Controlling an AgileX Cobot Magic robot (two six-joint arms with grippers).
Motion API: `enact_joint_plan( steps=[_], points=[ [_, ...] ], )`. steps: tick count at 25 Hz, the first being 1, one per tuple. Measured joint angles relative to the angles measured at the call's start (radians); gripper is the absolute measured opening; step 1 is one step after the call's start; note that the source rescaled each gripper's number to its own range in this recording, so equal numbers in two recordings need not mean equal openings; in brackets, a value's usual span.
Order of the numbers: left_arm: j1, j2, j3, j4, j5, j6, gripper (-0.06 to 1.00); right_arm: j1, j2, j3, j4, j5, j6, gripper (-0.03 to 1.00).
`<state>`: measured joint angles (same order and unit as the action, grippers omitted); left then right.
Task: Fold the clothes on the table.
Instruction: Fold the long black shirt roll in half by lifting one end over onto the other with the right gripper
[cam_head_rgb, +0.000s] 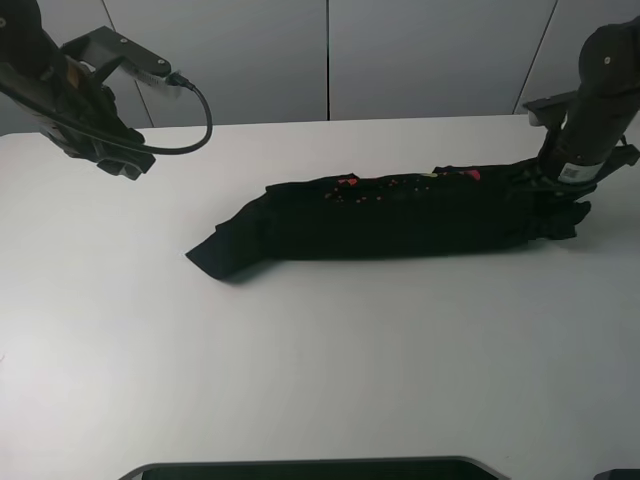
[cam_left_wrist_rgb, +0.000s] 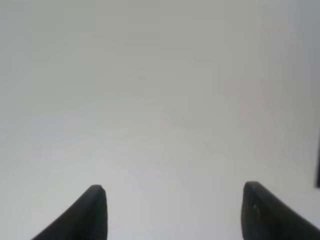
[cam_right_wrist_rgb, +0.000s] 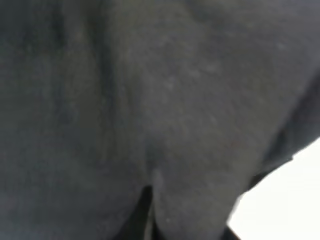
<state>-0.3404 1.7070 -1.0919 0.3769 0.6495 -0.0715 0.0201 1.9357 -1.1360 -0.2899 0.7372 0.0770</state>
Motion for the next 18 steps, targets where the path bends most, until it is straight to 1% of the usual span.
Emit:
enact_joint_plan(
  steps=[3, 7, 12, 15, 18],
  points=[
    [0.000, 0.000, 0.000, 0.000, 0.007, 0.000, 0.74, -0.009, -0.116, 0.000, -0.049, 0.020, 0.020, 0.11],
    [0.000, 0.000, 0.000, 0.004, 0.008, 0.000, 0.74, -0.009, -0.284, -0.006, -0.051, 0.049, 0.027, 0.11],
    [0.000, 0.000, 0.000, 0.008, 0.008, 0.000, 0.74, -0.009, -0.468, -0.006, -0.015, 0.070, 0.019, 0.11],
    [0.000, 0.000, 0.000, 0.008, 0.008, 0.000, 0.74, -0.009, -0.528, -0.006, 0.005, 0.074, 0.002, 0.11],
    [0.000, 0.000, 0.000, 0.008, 0.008, 0.000, 0.74, -0.009, -0.545, -0.006, 0.075, 0.078, -0.049, 0.11]
  ],
)
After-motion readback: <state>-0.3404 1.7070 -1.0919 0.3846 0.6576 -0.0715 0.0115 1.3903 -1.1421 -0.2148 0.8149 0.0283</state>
